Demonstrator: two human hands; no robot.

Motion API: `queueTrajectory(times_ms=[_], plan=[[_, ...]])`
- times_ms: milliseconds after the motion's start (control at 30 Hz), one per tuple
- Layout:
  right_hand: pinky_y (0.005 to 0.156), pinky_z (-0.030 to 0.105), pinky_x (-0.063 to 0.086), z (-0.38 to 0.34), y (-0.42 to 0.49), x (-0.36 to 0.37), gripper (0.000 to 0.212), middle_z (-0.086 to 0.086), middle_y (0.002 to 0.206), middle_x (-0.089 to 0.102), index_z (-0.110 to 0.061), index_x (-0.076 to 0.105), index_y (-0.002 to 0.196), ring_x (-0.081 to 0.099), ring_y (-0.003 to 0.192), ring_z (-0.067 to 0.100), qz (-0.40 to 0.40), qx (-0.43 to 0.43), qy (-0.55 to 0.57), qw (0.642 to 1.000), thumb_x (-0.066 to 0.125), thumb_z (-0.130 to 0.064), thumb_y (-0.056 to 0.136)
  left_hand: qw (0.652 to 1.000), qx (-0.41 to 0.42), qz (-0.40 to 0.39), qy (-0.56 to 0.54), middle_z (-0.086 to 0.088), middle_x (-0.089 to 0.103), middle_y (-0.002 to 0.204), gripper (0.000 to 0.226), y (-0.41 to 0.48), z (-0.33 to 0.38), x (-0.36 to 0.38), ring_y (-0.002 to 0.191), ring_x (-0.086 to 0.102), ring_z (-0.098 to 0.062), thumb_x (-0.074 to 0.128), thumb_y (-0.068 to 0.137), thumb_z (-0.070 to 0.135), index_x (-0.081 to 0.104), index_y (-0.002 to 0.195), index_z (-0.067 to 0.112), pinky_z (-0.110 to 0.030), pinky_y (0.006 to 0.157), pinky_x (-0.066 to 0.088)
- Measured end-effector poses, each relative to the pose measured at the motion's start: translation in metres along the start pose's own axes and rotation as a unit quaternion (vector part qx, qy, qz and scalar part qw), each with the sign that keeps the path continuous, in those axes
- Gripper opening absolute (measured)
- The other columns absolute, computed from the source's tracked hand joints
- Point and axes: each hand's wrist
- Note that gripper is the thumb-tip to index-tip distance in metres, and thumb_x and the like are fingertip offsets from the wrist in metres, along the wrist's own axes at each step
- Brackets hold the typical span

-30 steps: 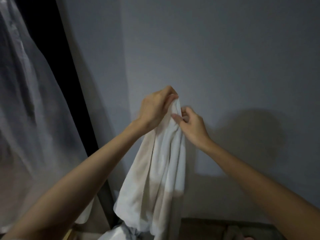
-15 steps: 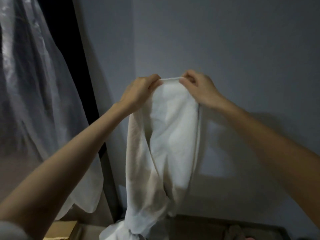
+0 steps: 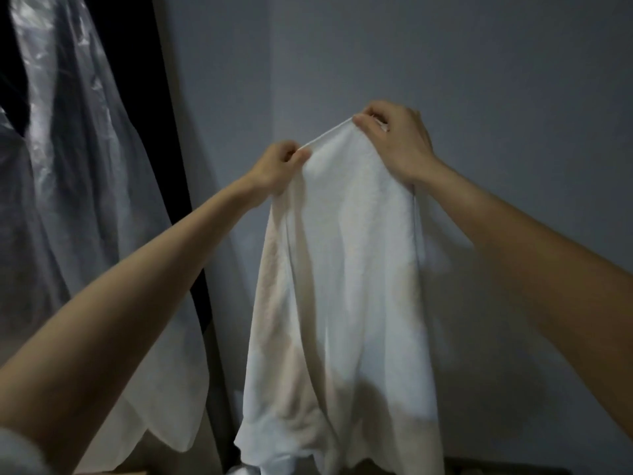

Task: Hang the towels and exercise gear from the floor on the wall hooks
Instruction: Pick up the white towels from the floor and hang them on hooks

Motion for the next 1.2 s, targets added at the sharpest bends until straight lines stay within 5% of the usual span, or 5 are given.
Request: queueTrajectory(times_ms=[267,500,800,1200], plan=[[0.068,0.028,0.037,-0.018,0.029,-0.027,0.027,-0.002,0.094,0.069,-0.022,0.063,0.091,0.059,0.087,0.017,0.006,-0.037,-0.060,0.997,0.052,-0.047,0.089,0.991,0.077,0.098,-0.050,0.011,0.043,0.064,0.018,0.031,0.019,-0.027,0.058,0.037,-0.002,0.047,0.097,0.026,0.052,0.083,0.015,-0.020,0.054,0.033],[0.068,0.025,0.035,-0.034,0.089,-0.064,0.032,-0.005,0.096,0.071,-0.027,0.068,0.093,0.062,0.091,0.017,0.066,-0.048,-0.105,0.991,0.055,-0.055,0.083,0.978,0.150,0.144,-0.005,0.011,0.047,0.066,0.017,0.086,0.072,-0.062,0.060,0.041,-0.002,0.046,0.096,0.030,0.052,0.085,0.019,-0.010,0.051,0.033],[0.050,0.018,0.027,-0.028,0.179,-0.075,0.019,-0.010,0.072,0.054,-0.029,0.057,0.081,0.045,0.059,0.000,0.141,-0.127,-0.044,0.981,0.053,-0.045,0.091,0.931,0.245,0.255,0.092,-0.002,0.059,0.078,0.023,0.171,0.111,-0.092,0.072,0.051,-0.016,0.045,0.097,0.033,0.057,0.094,0.014,-0.015,0.056,0.034],[0.053,0.016,0.031,-0.039,0.320,-0.068,0.023,-0.005,0.083,0.065,-0.021,0.063,0.092,0.056,0.074,0.009,0.219,-0.279,0.042,0.934,0.051,-0.040,0.093,0.865,0.281,0.378,0.171,0.008,0.055,0.081,0.016,0.261,0.152,-0.159,0.078,0.056,-0.014,0.042,0.098,0.034,0.052,0.093,0.023,-0.032,0.071,0.045]])
Point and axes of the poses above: each hand's wrist, its own y-axis towards the middle knuckle, its own x-axis out of the palm, z = x × y
